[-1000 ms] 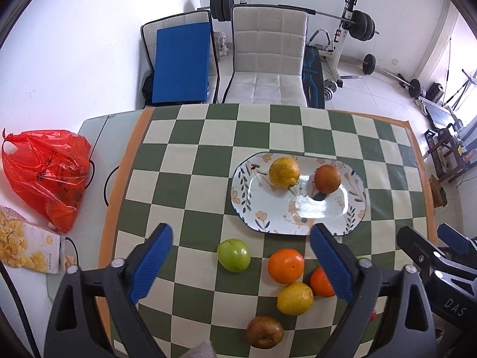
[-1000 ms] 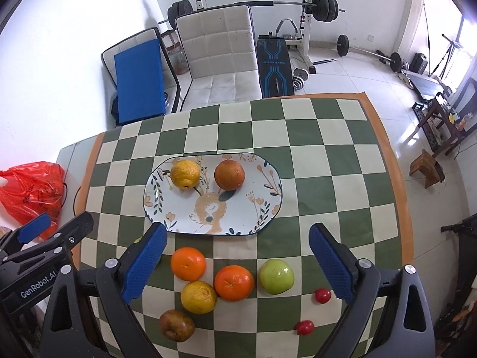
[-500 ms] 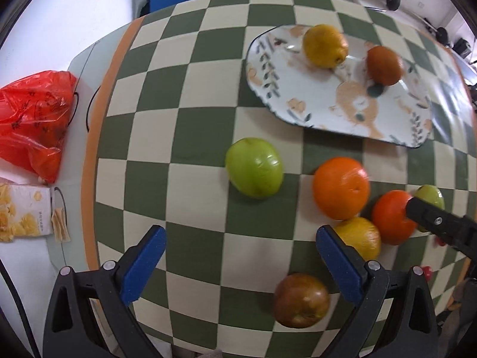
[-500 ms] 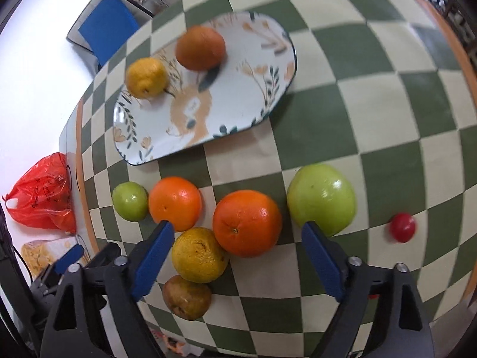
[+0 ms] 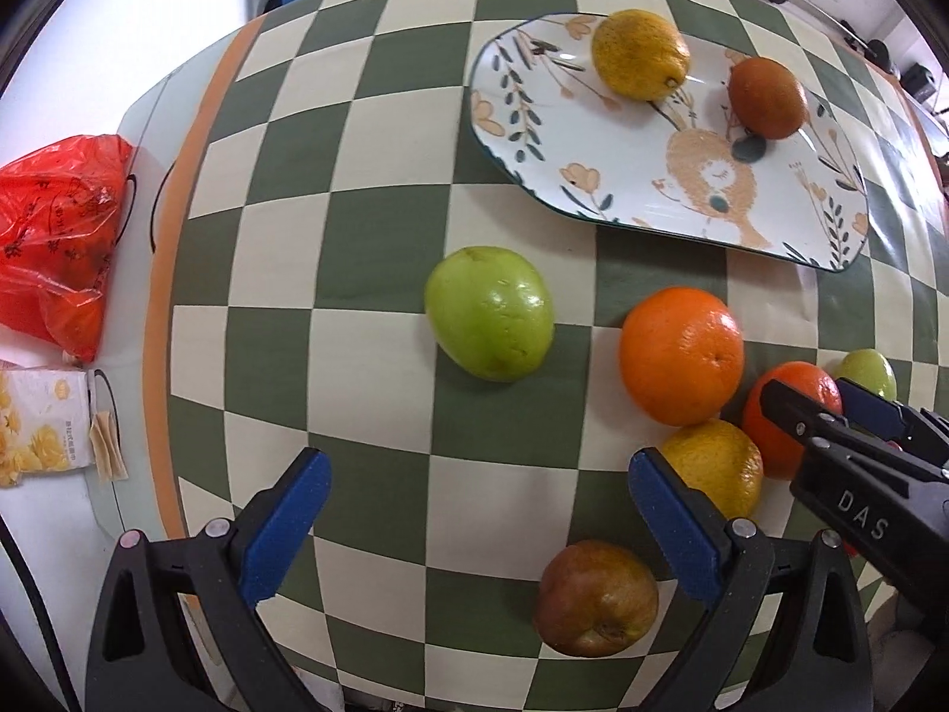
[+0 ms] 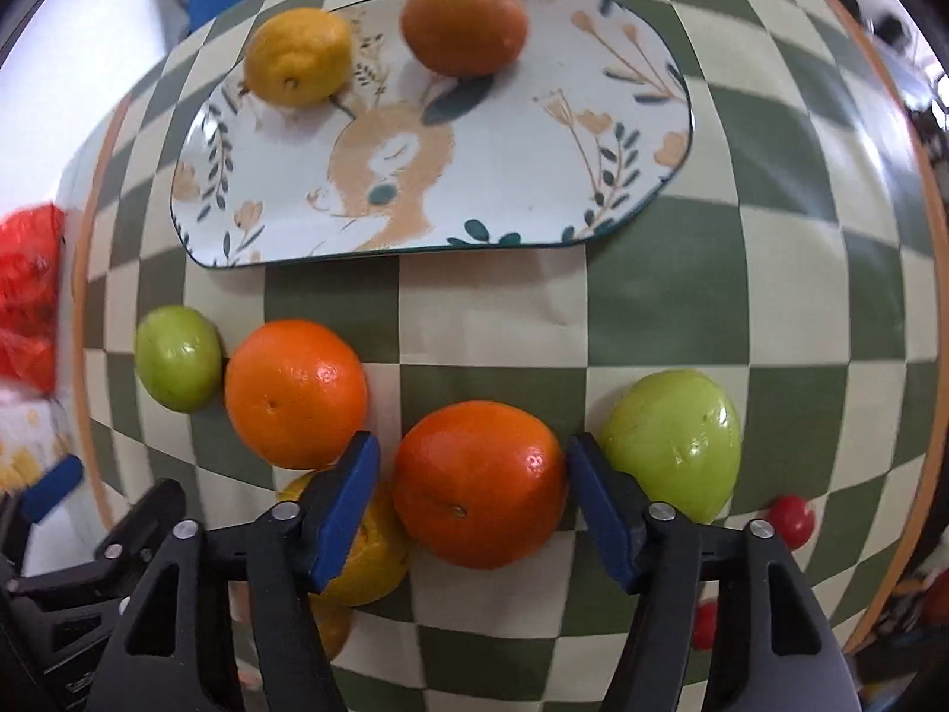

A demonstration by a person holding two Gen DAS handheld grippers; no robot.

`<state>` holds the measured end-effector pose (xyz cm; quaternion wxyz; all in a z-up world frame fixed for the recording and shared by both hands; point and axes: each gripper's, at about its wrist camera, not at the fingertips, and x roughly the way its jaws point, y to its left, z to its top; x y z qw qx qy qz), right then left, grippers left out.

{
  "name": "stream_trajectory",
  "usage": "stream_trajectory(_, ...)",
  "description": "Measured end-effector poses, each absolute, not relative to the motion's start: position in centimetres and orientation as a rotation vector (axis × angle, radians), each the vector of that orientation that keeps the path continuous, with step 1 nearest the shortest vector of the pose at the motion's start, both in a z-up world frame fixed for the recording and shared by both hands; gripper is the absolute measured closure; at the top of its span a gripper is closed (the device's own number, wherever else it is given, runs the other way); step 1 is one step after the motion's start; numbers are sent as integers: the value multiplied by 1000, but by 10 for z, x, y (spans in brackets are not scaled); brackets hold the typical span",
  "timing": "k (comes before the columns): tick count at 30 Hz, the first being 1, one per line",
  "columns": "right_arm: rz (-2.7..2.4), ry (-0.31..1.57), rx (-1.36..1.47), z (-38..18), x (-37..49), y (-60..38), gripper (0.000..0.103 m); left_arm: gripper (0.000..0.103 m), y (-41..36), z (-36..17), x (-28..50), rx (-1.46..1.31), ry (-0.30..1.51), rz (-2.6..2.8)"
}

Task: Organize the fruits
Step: 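Grasp the large yellow citrus with the left tool while the right tool grasps an orange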

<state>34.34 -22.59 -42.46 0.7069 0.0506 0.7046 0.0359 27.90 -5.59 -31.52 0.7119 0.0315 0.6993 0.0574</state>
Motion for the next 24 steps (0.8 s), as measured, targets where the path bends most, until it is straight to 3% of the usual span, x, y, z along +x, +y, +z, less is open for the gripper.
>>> stream_trajectory(9, 126, 1579, 192, -411, 304, -250, 43, 0, -76, -316, 287, 14, 1570, 1)
stream_trajectory(16, 122, 1584, 227, -408, 261, -270, 50, 1, -122, -348, 291, 8, 1710, -177)
stream_trajectory(18, 123, 1584, 261, -411, 256, -274, 50, 10, -131, -358, 291, 19, 1736, -200)
stream_trajectory(21, 132, 1579, 293, -411, 254, -283, 50, 39, -135, -369, 290, 40, 1763, -202)
stream_trajectory(24, 144, 1576, 327, -412, 256, -290, 50, 43, -133, -371, 285, 47, 1758, -199)
